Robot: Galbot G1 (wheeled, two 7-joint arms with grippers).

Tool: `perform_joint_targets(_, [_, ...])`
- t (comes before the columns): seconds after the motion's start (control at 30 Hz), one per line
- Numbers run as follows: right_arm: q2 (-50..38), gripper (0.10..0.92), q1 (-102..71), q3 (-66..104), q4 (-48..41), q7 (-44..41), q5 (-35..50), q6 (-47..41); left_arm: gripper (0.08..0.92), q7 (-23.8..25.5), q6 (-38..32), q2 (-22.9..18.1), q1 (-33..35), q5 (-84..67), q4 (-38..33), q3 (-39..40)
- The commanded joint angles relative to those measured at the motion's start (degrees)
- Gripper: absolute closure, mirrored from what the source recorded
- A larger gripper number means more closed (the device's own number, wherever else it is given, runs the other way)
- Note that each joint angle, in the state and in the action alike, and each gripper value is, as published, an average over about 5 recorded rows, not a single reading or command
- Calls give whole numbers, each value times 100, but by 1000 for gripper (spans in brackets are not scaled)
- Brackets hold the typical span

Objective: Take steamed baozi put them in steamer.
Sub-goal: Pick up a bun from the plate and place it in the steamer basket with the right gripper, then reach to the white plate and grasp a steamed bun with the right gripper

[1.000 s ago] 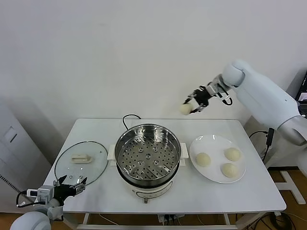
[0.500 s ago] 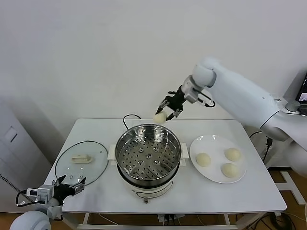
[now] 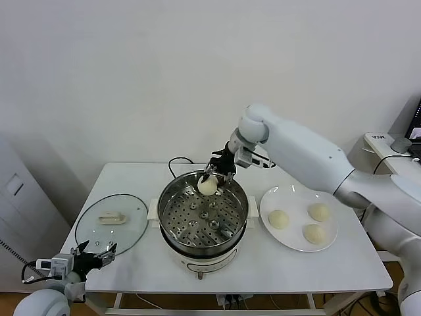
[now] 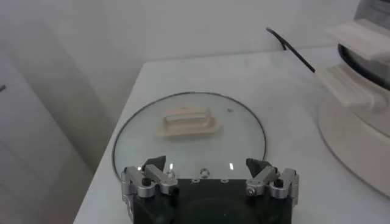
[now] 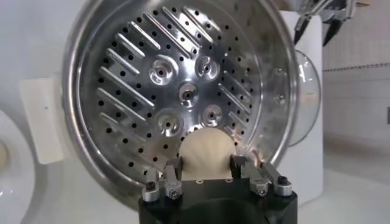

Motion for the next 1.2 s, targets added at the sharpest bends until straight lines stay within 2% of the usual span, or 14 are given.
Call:
perform_joint_targets(0.03, [376,527,-400,312,-129,-17,-935,280,177,2,-3,-4,12,6,4,5])
perform_joint_targets(0.43, [404,520,-496,412,-244,67,-1071,280,177,-1,-11,9,-37,-46,44,21])
perform_joint_targets(0.6, [310,408,-423,411,-190,128,-850,280,177,0,-15,17,-28,-57,43,20])
perform_joint_targets(0.8, [-91,246,232,-18,-174,129,618,280,177,-5,-8,23,-1,-70,6,9])
perform_joint_targets(0.93, [-397,206,1034,-517,-547,-179,1747,68,177,-8,-7,6,60,-69,-45,-26])
perform_joint_targets(1.07, [-685,203,1652,-1168,-1048,-632,2581,-996,177,-7,-5,-4,80,-68,-88,-30])
perform_joint_targets(1.2, [-1055,203,2032,-2030,-1203,-877,3242,-2484,177,-5,-1,11,92,-76,-119,-39])
